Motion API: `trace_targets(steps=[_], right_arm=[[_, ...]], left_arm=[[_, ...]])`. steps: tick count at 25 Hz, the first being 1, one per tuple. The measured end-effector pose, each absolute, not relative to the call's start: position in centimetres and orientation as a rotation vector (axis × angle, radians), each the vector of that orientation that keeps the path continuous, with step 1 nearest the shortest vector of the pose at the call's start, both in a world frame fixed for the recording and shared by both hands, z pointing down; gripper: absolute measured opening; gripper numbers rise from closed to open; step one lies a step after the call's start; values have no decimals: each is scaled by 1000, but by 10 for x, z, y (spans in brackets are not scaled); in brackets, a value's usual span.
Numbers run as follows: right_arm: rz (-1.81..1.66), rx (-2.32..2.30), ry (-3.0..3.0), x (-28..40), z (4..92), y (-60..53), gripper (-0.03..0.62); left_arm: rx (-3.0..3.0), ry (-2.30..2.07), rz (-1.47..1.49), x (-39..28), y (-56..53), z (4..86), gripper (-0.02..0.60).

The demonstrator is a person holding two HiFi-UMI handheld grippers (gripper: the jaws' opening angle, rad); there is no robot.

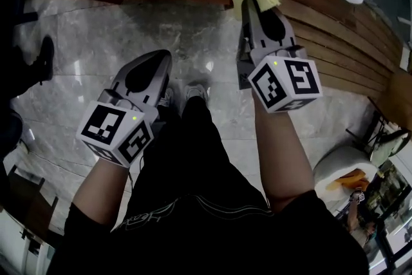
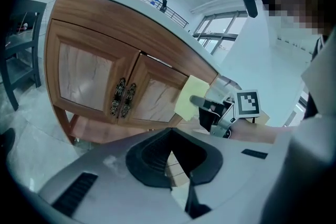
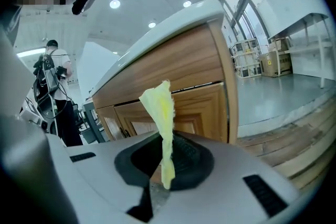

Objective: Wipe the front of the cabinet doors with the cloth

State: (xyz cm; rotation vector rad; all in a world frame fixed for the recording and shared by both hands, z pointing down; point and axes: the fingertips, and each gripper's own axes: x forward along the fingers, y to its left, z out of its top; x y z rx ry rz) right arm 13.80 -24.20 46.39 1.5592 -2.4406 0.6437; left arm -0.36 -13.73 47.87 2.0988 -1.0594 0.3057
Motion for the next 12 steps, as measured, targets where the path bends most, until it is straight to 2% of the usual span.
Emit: trace_targets(steps=[12], right_arm=[[671, 1749, -2338, 215, 471, -227, 41]], left_arm=[[2156, -962, 362, 41, -129, 483, 6]])
